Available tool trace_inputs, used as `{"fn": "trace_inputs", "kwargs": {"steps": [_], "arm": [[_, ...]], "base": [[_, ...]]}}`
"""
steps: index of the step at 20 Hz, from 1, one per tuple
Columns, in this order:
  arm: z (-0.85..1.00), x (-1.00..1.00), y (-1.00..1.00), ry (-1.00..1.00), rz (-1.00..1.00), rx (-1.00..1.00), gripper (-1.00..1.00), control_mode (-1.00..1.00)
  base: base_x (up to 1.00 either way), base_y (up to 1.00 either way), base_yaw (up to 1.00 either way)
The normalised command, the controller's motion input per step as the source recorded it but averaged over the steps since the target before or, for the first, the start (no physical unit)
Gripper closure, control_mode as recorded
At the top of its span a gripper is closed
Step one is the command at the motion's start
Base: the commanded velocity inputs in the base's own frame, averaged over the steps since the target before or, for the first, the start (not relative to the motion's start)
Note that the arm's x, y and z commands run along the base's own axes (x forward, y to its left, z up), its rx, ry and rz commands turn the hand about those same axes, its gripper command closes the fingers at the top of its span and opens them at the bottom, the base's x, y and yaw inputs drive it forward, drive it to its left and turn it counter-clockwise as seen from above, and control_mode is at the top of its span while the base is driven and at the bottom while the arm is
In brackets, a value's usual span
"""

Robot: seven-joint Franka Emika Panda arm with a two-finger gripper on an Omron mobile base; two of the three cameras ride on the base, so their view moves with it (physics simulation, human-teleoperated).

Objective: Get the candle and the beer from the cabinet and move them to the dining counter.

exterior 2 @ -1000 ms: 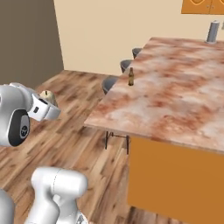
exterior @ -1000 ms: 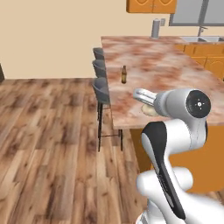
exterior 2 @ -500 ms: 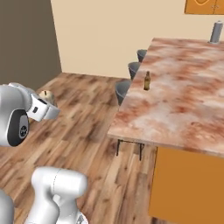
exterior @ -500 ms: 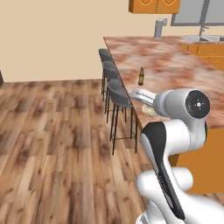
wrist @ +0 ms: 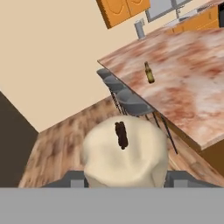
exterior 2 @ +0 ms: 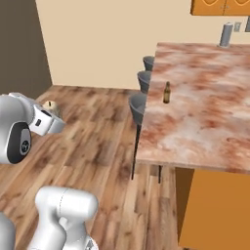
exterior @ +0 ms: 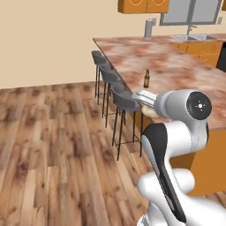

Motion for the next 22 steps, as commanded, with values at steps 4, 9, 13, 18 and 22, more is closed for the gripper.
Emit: {"fn": "trace_inputs", "kwargs": {"steps": [4,9,13,18,22], "arm": [[0.00,0.00,0.00,0.00,0.00,0.00,1.00,1.00],[0.00,0.00,0.00,0.00,0.00,0.00,1.00,1.00],[0.00,0.00,0.00,0.00,0.00,0.00,1.00,1.00],[0.00,0.00,0.00,0.00,0.00,0.00,1.00,1.00],[0.00,0.00,0.00,0.00,0.00,0.00,1.00,1.00]], "base": [[0.45,0.55,-0.32],[0.45,0.54,-0.33],[0.47,0.48,-0.40],[0.48,0.43,-0.46],[0.46,0.43,-0.46]]}}
